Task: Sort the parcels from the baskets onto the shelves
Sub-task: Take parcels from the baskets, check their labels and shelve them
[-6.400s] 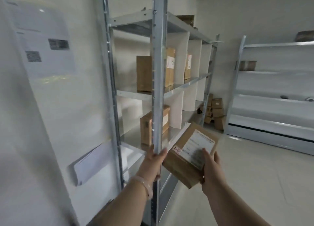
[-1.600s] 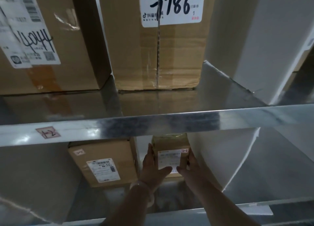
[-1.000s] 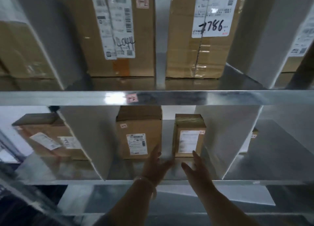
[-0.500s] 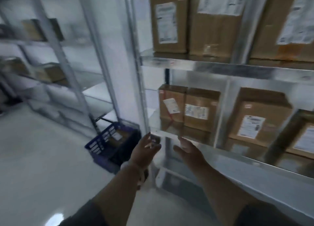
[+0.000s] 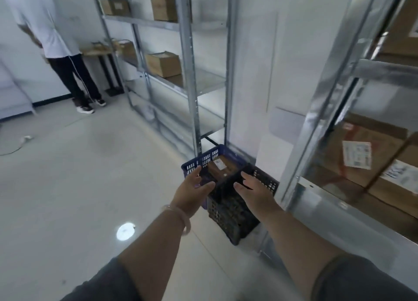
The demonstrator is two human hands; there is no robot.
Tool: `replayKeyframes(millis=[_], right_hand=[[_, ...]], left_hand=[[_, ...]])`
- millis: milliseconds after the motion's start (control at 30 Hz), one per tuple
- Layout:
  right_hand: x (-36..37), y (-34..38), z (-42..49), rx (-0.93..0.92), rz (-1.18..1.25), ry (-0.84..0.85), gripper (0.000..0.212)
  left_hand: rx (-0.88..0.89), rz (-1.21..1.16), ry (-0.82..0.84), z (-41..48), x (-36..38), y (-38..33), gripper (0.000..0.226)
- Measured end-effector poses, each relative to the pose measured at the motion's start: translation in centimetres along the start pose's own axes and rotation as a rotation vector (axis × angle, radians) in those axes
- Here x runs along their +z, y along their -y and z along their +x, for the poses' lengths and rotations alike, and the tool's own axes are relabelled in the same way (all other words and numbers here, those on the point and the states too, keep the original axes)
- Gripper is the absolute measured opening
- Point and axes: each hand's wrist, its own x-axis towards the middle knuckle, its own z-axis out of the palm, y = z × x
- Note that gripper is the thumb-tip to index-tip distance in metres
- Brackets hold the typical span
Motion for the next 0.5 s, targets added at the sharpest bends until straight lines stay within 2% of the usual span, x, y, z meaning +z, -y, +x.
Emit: replayKeyframes(millis=[100, 300, 500], right_hand=[[0.4, 0.4, 5.2, 0.01, 0.012, 0.0, 0.059], [0.0, 3.9, 17.0, 0.008, 0.001, 0.034, 0.056], [1.3, 5.6, 26.9, 0.027, 0.024, 0.004, 0.045]], left_hand=[[-0.007, 0.023, -0.001, 4.7, -0.7, -0.2, 0.075], [-0.027, 0.014, -0.01, 15.1, -1.9, -3.8, 0.057], [-0.089, 0.054, 0.006, 24.8, -4.5, -3.3, 0.062]])
